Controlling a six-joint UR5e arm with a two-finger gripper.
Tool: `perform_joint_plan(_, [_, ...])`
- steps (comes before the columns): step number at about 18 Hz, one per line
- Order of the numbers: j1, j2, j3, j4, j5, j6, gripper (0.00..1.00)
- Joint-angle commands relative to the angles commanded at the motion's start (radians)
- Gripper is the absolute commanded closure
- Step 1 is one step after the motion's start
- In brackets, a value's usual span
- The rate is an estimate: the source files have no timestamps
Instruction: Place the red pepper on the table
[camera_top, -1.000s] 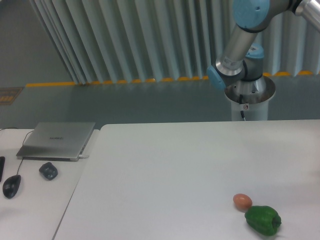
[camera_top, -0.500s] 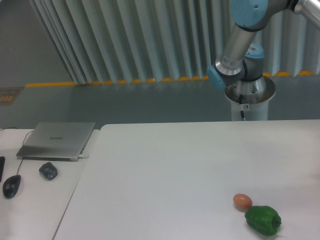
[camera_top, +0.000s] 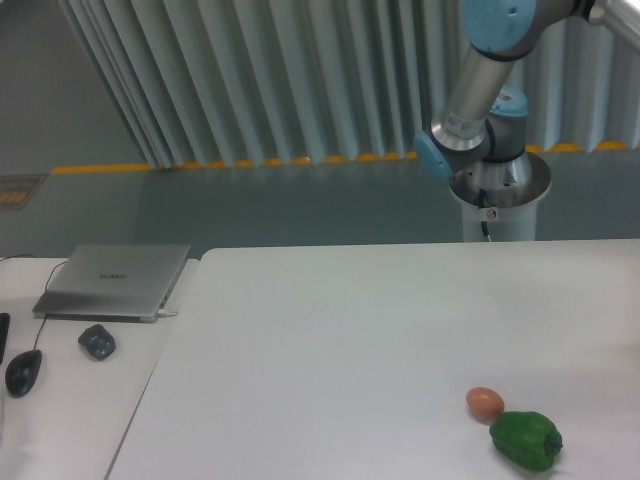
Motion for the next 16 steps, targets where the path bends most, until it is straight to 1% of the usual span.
perform_joint_plan(1, [0.0,-0.011,0.005,0.006,-0.005,-0.103,0.0])
perform_joint_plan(2, [0.0,-0.02,0.005,0.03,-0.038,-0.225,0.0])
perform_joint_plan(3, [0.0,-0.025,0.005,0.061,-0.108,-0.358,0.0])
perform_joint_plan(4, [0.0,-0.032,0.006,0.087,-0.171,-0.462,0.0])
perform_joint_plan(5, [0.0,-0.035,0.012,0.094,-0.192,-0.513,0.0])
perform_joint_plan(9, [-0.006,-0.029,0.015,0.089,-0.161,-0.512,0.0])
perform_joint_plan(12, [0.009,-0.02,0.018,0.089,-0.146,-0.402,0.0])
perform_joint_plan(13, [0.021,-0.022,0.015,0.089,-0.117,-0.371,0.0])
perform_joint_plan(16, [0.028,-0.029,0.008,0.092,-0.112,-0.371,0.0])
